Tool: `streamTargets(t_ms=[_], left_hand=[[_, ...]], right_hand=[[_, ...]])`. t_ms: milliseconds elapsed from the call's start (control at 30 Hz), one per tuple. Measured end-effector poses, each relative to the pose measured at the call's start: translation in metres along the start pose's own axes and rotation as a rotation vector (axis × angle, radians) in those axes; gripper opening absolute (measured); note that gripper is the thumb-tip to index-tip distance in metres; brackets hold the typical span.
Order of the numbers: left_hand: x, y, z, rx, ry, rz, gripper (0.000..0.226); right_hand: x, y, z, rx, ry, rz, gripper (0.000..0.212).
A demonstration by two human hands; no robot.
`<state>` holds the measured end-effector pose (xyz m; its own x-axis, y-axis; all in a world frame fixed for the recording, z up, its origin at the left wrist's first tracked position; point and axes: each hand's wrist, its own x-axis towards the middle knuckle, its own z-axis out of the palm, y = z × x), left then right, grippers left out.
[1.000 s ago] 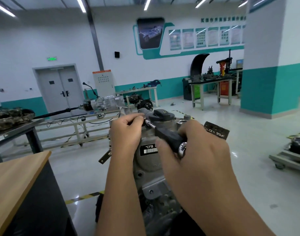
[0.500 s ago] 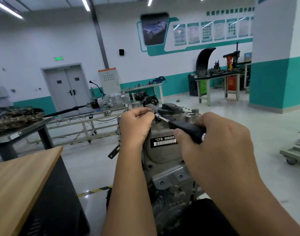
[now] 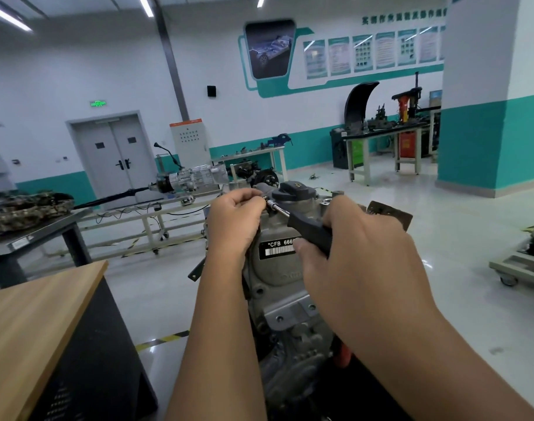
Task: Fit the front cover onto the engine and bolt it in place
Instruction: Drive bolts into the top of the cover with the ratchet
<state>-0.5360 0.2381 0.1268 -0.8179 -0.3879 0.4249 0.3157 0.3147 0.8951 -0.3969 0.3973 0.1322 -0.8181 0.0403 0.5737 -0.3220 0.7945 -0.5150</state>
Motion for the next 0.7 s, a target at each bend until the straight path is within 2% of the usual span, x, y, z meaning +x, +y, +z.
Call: streamTargets(t_ms=[167, 333, 467, 533, 600, 633, 700], left_hand=[[-0.001, 0.001, 0.001, -0.009, 0.000, -0.014, 0.026], [0.000, -0.002, 0.001, 0.002, 0.002, -0.012, 0.029], [0.002, -0.003, 0.005, 0.015, 0.035, 0.013, 0.030], [0.001, -0.003, 0.007, 0.010, 0.050, 0.023, 0.029], [-0.002, -0.002, 0.007, 0.022, 0.053, 0.033, 0.028], [-0.002, -0.002, 0.007, 0.029, 0.048, 0.035, 0.028], [-0.003, -0.001, 0.005, 0.034, 0.032, 0.030, 0.029]], right_hand=[[0.001, -0.004, 0.002, 0.035, 0.011, 0.043, 0.037], [-0.001, -0.002, 0.016, 0.152, 0.041, 0.007, 0.040], [0.005, 0.006, 0.027, 0.647, 0.159, 0.296, 0.024], [0.002, 0.002, 0.036, 0.953, 0.173, 0.472, 0.024], [-0.004, -0.004, 0.043, 1.124, 0.187, 0.558, 0.026], [-0.006, -0.006, 0.044, 1.110, 0.196, 0.540, 0.025], [-0.009, -0.003, 0.043, 0.782, 0.165, 0.354, 0.022]])
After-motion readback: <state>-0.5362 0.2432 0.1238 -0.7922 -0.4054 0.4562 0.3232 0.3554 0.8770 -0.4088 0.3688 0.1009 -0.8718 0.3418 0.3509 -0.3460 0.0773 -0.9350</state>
